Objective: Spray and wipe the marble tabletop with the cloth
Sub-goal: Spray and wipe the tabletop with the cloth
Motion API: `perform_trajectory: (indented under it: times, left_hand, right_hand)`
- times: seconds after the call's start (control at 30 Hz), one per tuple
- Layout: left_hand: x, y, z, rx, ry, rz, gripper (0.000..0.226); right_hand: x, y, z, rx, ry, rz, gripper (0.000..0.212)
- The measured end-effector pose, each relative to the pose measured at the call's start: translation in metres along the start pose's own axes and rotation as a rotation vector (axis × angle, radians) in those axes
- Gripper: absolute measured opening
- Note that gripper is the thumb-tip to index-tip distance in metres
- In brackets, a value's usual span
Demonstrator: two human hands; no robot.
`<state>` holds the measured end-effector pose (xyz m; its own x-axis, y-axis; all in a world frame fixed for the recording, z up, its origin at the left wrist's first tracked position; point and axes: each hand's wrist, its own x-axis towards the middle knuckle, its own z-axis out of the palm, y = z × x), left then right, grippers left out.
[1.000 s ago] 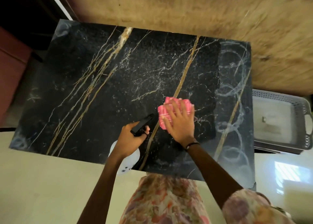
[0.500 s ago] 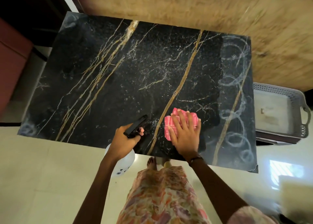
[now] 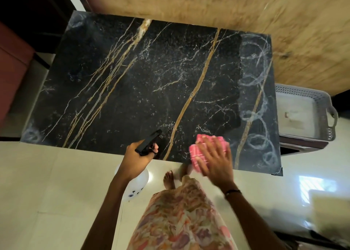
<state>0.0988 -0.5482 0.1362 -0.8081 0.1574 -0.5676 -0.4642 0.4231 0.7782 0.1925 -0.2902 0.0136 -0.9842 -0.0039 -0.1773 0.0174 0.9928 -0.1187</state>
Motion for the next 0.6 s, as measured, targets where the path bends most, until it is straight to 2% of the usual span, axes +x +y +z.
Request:
perform_trajectory:
  times: [0.13, 0.2, 0.27, 0.33, 0.47, 0.53, 0.6]
  left_hand:
    - [-0.001, 0.002, 0.008, 0.017, -0.024, 0.014, 0.021]
    - [-0.003, 0.005, 0.015, 0.041, -0.036, 0.024, 0.017]
    - [-0.005, 0.009, 0.024, 0.032, -0.047, 0.031, 0.015]
    - [-0.006, 0.012, 0.034, 0.041, -0.058, 0.042, 0.015]
    - [-0.001, 0.020, 0.055, 0.053, -0.068, 0.036, 0.019]
    - [0.002, 0.027, 0.065, 0.053, -0.075, 0.037, 0.020]
    - [0.006, 0.035, 0.078, 0.055, -0.082, 0.038, 0.022]
  right_hand:
    - [0.021, 0.058, -0.020, 0.048, 0.006, 0.269, 0.062]
    - [0.050, 0.054, -0.026, 0.104, 0.053, 0.416, 0.062]
    - [0.075, 0.037, -0.024, 0.116, 0.053, 0.466, 0.062]
    - [0.083, 0.015, -0.019, 0.080, 0.036, 0.368, 0.062]
    - [0.046, -0.005, -0.007, 0.057, 0.044, 0.037, 0.057]
    - [0.024, 0.019, -0.003, 0.074, 0.043, 0.027, 0.056]
    - [0.012, 0.061, -0.005, 0.066, 0.067, 0.124, 0.059]
